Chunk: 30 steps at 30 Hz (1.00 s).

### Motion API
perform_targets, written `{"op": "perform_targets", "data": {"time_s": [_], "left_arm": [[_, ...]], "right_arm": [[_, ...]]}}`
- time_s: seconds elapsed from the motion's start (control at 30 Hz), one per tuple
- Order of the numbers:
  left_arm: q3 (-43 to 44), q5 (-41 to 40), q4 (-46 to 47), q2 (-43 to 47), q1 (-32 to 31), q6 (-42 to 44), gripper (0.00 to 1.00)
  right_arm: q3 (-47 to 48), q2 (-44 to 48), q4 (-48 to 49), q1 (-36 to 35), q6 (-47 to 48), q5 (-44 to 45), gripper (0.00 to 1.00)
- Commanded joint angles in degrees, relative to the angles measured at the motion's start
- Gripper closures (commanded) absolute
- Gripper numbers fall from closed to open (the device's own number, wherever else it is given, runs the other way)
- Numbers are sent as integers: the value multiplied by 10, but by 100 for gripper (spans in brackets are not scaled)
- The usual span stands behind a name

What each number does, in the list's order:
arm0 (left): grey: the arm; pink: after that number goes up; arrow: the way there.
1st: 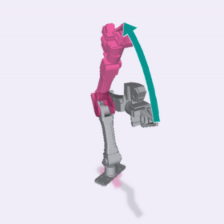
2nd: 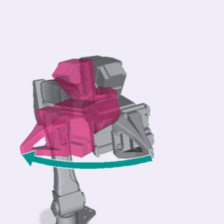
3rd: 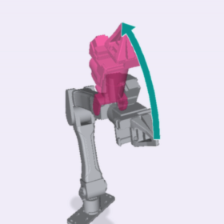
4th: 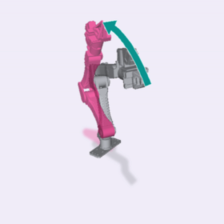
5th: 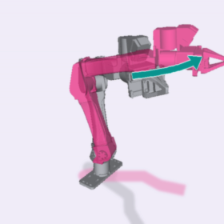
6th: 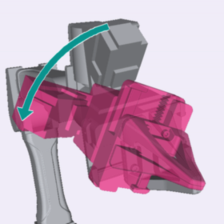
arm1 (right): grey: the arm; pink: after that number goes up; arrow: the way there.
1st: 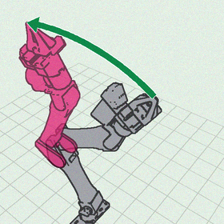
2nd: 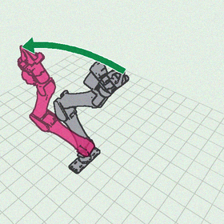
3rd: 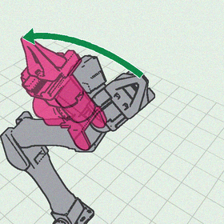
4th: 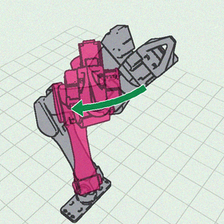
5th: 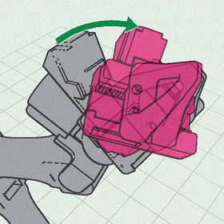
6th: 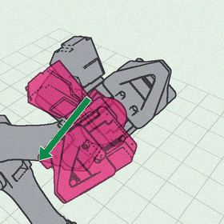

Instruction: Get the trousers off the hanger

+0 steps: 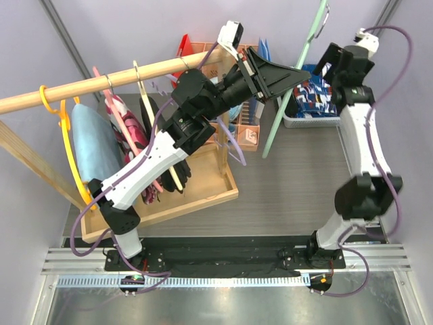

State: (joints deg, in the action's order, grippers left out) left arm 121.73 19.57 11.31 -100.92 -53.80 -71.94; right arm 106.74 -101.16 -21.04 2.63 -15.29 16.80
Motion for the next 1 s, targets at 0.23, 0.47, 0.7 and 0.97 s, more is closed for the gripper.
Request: {"op": "perform_targets", "data": {"time_s": [0.23, 0.47, 0.7, 0.97], "left_arm": [[31, 33, 151, -2, 27, -156, 100], [32, 42, 160, 27, 24, -162, 99], [48, 42, 121, 71, 18, -121, 99], [105, 29, -52, 126, 18, 63, 99]], "right_arm": [[-214, 329, -144, -49, -87, -190, 4], [-175, 482, -217, -71, -89, -319, 5], [-81, 510, -298, -72, -93, -454, 8], [-8, 500, -337, -69, -91, -560, 9]]}}
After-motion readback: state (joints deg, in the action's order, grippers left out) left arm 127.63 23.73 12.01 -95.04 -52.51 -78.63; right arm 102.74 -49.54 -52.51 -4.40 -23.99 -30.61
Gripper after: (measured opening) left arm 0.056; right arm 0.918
